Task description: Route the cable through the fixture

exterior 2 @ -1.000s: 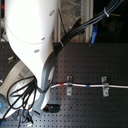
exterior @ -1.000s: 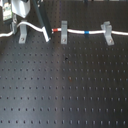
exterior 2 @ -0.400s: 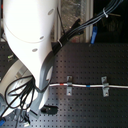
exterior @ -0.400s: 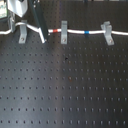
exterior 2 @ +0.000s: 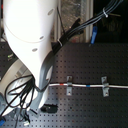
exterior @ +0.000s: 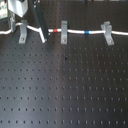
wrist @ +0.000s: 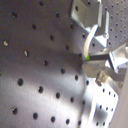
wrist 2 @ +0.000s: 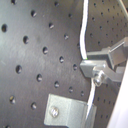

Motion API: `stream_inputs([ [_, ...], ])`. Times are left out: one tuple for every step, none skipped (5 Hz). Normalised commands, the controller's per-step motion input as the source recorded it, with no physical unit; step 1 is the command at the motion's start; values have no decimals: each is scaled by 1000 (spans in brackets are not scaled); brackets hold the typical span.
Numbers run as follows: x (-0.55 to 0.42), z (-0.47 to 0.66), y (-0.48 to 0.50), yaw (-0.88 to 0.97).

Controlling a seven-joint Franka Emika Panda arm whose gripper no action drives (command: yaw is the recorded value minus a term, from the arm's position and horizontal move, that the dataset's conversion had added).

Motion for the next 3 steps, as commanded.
stream_inputs([
  [38,-126,-196,80],
  [5,-15,9,0],
  [53,-287,98,0],
])
